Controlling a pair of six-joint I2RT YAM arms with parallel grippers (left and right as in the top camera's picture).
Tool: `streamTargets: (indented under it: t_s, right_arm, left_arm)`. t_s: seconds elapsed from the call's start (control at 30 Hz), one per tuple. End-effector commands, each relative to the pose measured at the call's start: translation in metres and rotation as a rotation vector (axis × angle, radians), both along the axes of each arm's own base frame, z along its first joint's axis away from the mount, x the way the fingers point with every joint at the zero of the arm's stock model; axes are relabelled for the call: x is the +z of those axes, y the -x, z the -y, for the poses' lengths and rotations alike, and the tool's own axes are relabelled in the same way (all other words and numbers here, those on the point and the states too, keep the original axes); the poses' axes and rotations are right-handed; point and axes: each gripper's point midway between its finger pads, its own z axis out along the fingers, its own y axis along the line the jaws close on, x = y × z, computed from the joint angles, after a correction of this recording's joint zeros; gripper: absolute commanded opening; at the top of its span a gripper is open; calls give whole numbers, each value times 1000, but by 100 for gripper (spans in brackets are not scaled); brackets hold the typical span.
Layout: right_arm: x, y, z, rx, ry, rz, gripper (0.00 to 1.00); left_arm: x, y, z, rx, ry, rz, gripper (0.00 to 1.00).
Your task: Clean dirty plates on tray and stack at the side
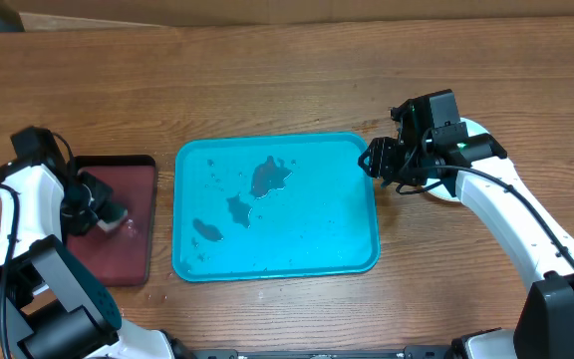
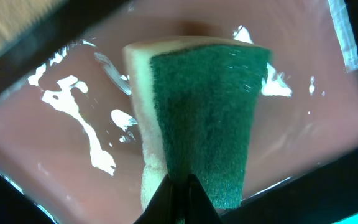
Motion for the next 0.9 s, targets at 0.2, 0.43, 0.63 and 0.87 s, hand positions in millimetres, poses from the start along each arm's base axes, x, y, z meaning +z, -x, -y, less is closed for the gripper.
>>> streamTargets:
  t_s: [0.2, 0.43, 0.63, 0.87]
  right_arm:
    - [3, 1, -1, 0, -2, 9, 53]
    - [3, 0, -1, -1, -2, 12, 52]
    - [3, 0, -1, 0, -2, 12, 52]
    - [3, 0, -1, 0, -2, 11, 52]
  left_arm:
    - [-5, -3, -3, 5, -20, 10, 8]
    - [-28, 19, 13, 65, 33, -49, 5]
    - [-37, 26, 17, 62, 38, -67, 35]
    - [-6, 11, 18, 29, 78, -43, 31]
